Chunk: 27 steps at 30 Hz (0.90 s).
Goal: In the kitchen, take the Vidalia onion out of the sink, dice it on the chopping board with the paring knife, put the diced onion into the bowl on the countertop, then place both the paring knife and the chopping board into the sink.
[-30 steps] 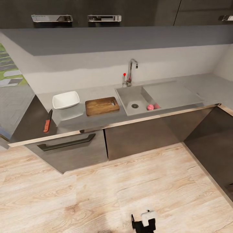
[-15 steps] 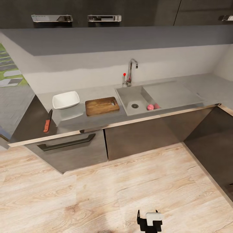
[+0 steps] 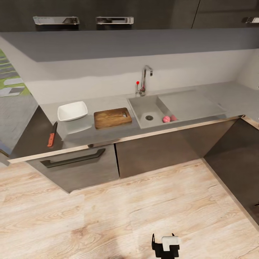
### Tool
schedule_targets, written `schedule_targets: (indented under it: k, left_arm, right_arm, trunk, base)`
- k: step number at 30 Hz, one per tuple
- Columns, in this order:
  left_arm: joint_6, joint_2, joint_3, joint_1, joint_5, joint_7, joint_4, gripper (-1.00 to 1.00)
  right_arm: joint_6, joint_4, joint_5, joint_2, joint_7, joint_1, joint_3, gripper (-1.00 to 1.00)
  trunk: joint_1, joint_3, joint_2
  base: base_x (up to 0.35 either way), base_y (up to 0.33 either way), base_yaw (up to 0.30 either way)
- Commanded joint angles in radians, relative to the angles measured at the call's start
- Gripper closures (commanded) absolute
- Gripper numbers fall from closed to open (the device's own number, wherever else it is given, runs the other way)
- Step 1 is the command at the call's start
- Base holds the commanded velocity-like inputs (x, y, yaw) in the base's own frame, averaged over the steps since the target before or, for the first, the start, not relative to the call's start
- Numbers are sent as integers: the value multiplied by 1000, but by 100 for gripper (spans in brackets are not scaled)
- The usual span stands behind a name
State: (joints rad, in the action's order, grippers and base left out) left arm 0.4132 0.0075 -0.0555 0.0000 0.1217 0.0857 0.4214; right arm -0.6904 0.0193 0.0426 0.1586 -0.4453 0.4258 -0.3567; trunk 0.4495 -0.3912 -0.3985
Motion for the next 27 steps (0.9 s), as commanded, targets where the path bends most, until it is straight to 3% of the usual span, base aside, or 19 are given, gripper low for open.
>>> schedule_targets:
  k: [1,16,27]
  left_arm:
    - [2,0,2,0,9,0,0,-100]
    - [2,0,2,0,9,0,-1,-100]
    - [3,2,2,0,9,0,-1,-100]
  right_arm:
    - [-1,-1,5,1,-6,1,-8,-100]
    - [0,-1,5,7,-6,1,-8,-100]
    - [0,-1,5,7,-6,1,-8,-100]
  trunk:
    - [0,-1,-2]
    - [0,-1,-2]
    - [0,6,-2]
  base:
    - [0,-211,0]
    - [4,-289,0]
    - [18,-56,-106]
